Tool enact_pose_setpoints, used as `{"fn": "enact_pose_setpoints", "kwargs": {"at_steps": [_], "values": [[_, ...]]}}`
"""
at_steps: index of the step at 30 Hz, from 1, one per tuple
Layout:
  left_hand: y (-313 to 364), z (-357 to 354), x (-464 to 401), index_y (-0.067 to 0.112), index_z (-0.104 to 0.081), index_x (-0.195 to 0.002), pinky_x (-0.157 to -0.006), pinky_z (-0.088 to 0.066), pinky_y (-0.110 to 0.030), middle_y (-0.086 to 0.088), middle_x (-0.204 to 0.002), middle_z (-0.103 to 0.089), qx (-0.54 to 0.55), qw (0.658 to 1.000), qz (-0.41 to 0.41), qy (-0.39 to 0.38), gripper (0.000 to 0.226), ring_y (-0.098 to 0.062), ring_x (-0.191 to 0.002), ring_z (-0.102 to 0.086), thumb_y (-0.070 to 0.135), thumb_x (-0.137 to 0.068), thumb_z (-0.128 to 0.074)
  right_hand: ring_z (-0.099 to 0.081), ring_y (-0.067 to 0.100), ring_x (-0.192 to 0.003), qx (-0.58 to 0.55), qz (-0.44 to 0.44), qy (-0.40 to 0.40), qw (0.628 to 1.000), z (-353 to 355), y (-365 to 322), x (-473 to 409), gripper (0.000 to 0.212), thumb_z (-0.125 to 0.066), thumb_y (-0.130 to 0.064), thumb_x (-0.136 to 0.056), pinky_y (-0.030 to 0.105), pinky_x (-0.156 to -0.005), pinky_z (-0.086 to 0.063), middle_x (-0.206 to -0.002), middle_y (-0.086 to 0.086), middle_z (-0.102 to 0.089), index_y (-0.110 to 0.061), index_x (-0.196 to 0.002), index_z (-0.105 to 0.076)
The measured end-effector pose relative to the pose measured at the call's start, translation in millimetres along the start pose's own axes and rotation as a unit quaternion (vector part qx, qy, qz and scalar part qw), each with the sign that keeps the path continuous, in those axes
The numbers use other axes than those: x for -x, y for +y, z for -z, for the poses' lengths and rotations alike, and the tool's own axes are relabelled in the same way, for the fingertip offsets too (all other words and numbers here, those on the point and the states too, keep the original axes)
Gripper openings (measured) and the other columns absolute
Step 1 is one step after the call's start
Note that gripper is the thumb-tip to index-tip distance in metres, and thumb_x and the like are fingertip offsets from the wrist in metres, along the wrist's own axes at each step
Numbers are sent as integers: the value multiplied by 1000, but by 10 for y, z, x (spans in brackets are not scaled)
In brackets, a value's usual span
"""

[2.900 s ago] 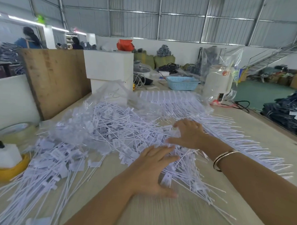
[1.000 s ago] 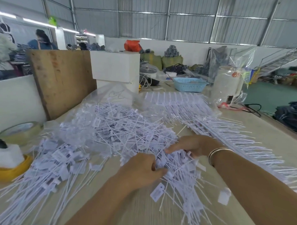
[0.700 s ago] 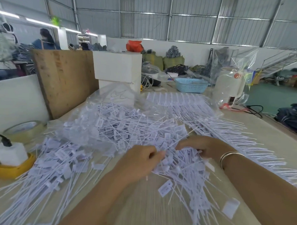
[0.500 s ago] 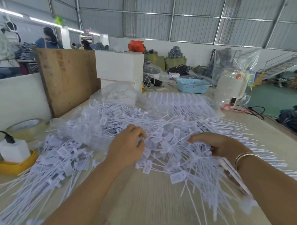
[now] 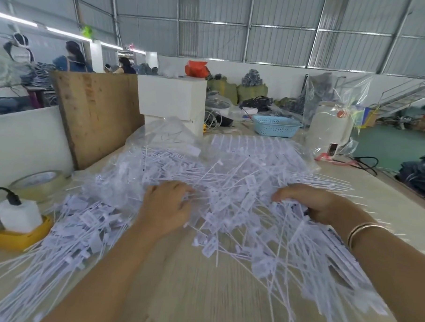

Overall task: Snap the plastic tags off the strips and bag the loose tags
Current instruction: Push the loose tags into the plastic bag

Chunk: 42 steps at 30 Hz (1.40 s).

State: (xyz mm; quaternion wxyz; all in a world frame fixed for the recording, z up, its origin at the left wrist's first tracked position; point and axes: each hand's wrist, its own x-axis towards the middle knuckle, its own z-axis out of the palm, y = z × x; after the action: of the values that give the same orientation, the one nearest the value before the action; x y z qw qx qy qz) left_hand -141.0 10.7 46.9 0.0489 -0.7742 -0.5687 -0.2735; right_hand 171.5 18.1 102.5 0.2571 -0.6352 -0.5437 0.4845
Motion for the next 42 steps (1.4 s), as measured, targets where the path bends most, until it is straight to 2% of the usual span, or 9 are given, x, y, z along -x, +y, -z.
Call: {"fn": "enact_pose_setpoints", "kwargs": {"at_steps": [3,7,10,13,18,22,26,35,42], "values": [[14,358,-72,11,-69,-87,-75,-43,-42,-9,-95,-62,53,969,-58,233,33,-32,-87,-58,12,-70,-41,-45,24,-123,76,11,2,997,-135,-100,-37,85,-79,-40,-66,33,-80,-36,-139,2,-41,-17,-138,-41],[-102,656,-287,18,-46,-127,-88,-36,-55,-22,-132,-40,-58,931,43,358,51,-38,-115,-38,11,-78,-56,-47,23,-114,221,42,25,974,-231,-190,-25,83,-74,-43,-74,28,-74,-40,-134,6,-41,-12,-140,-36],[-313,743,-516,16,-22,-147,-95,-38,-55,-18,-143,-37,-5,958,80,276,79,-38,-122,-43,26,-83,-67,-48,12,-81,264,88,46,959,-282,-235,-35,43,-72,-40,-79,26,-61,-34,-101,1,-48,-15,-105,-50],[-404,656,-676,19,-30,-143,-85,-48,-45,-16,-119,-59,81,976,143,145,56,-36,-103,-57,17,-92,-53,-43,13,-66,310,130,59,940,-345,-299,-39,31,-72,-34,-79,27,-56,-31,-78,0,-46,-17,-77,-45],[-214,547,-730,15,-61,-78,-60,-42,-32,-14,-70,-57,209,964,167,16,34,-36,-72,-54,40,-96,-47,-50,15,-67,453,243,108,851,-530,-499,50,27,-67,-39,-77,30,-61,-39,-71,-6,-50,-19,-80,-49],[-87,758,-908,25,-71,-105,-53,-38,-26,-10,-69,-54,325,926,191,32,40,-22,-56,-52,48,-97,-40,-44,20,-69,622,318,138,702,-750,-737,101,34,-59,-47,-81,28,-56,-32,-69,-9,-37,-21,-95,-43],[57,884,-982,18,-64,-87,-75,-46,-34,-16,-84,-63,272,954,122,25,39,-34,-93,-62,49,-96,-41,-49,24,-70,677,367,146,621,-1000,-1000,38,41,-56,-44,-85,25,-48,-25,-89,0,-58,-16,-113,-48],[-26,1029,-827,18,-27,-44,-44,-29,-20,7,-32,-36,175,981,26,86,61,-6,-35,-35,40,-98,-45,-58,24,-89,613,298,192,706,-1138,-1583,-299,33,-58,-45,-85,32,-67,-44,-103,3,-61,-17,-101,-56],[-34,1260,-977,12,-53,-48,-59,-42,-32,9,-47,-57,190,977,42,83,58,-13,-54,-53,44,-96,-47,-59,25,-95,635,399,238,617,-1788,-1748,-295,31,-46,-29,-97,34,-72,-41,-99,3,-62,-16,-124,-52]]}}
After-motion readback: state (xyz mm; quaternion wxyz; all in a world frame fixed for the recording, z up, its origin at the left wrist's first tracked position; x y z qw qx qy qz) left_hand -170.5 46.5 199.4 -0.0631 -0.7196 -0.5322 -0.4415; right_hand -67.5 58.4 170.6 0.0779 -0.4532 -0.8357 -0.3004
